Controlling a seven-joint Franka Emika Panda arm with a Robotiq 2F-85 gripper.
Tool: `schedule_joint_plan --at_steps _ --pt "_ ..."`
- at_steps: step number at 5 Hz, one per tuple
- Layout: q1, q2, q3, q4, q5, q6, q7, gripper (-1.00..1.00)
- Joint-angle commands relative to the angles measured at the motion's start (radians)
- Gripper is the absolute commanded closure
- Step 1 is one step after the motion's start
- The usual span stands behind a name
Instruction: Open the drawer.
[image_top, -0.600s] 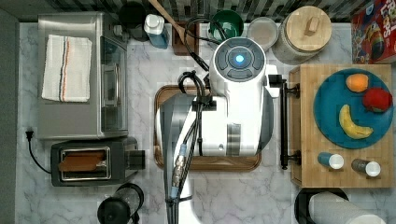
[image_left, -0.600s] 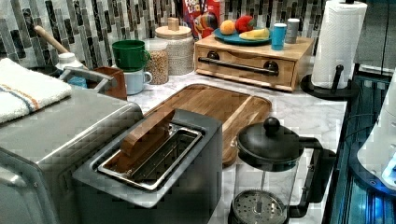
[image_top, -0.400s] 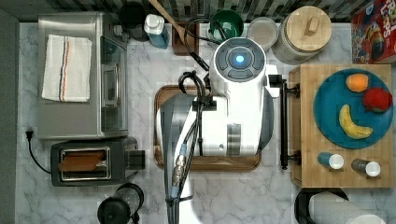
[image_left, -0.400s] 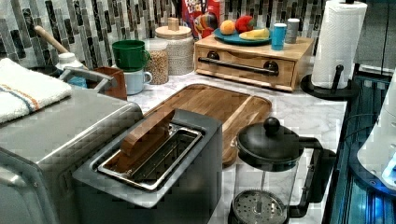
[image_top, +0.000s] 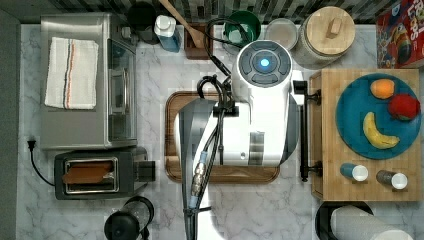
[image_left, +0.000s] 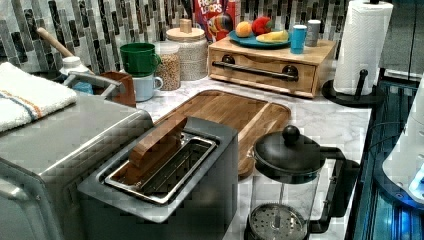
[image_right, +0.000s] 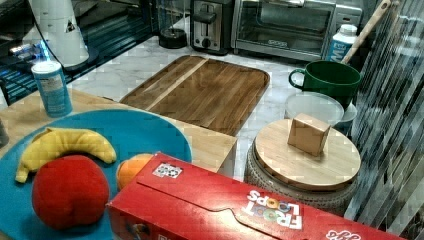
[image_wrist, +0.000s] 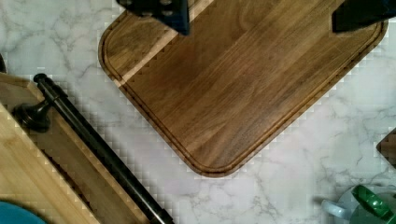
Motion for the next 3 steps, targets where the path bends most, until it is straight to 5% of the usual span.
schedule_joint_plan --at_steps 1,3 --pt "-0.012 -0.034 0.0 -0.118 -0.082 0.097 -0.268 -1.0" --pt "-0.05 -0.029 -0.025 -0.163 -0.131 0.12 -0.625 -1.0"
